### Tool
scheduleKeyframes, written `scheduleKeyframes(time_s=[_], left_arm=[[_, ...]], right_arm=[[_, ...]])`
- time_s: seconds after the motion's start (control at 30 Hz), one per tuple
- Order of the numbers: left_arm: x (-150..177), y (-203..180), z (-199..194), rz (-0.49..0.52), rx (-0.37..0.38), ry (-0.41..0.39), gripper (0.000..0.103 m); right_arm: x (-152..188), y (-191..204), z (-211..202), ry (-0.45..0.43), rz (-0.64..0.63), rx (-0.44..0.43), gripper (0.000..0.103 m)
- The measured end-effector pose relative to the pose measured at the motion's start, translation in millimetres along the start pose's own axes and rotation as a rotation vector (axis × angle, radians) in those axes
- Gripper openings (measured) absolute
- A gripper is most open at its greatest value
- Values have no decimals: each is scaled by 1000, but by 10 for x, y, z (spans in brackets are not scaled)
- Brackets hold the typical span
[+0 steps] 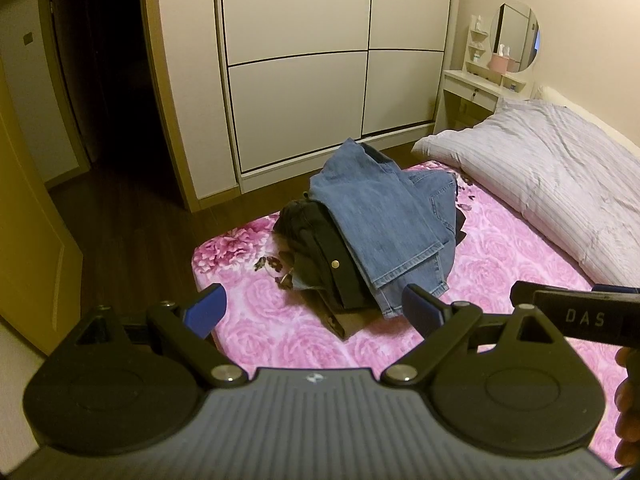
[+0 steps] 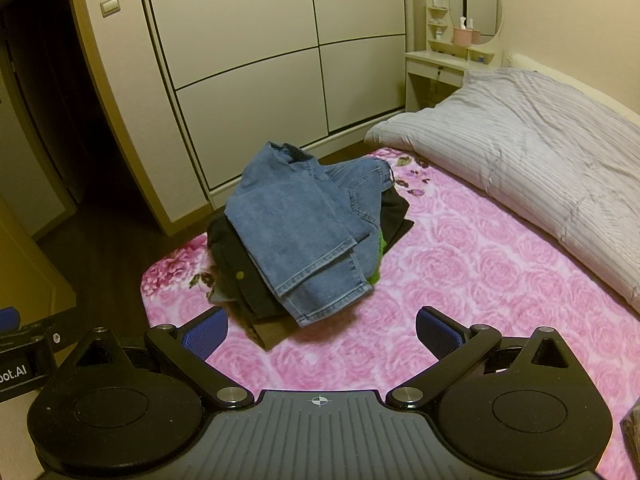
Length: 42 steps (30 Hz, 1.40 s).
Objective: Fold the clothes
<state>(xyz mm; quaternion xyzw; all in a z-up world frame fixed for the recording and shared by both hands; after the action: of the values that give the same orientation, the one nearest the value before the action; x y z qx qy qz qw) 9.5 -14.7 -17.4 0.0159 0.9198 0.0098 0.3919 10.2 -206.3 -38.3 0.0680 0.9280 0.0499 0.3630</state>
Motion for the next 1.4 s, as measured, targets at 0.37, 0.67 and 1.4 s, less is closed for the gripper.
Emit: scheduleKeyframes(time_s=[0.37, 0.67, 1.4], left_arm=[[27, -23, -56, 15, 12, -3, 93], [8, -5, -75, 19, 10, -2, 93], [-40, 41, 44, 21, 21, 23, 94]], right_arm=[[-20, -24, -16, -5, 3, -7, 102], [-11, -38, -33, -11, 5, -15, 102], [-9, -69, 36, -15, 14, -13, 102]])
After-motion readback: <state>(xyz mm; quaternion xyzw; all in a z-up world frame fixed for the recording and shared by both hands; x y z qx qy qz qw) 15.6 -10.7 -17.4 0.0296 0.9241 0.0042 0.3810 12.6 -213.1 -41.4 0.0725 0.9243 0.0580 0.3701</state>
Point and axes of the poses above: each gripper's, at about its wrist camera, not at the fingertips, and z roughly the way its jaws point, y to its left, x to its underside, the point moved 2 cm from there along z, roughly the way its jaws point, and after that the axes turned 2 degrees about y, right-handed, at the moved point
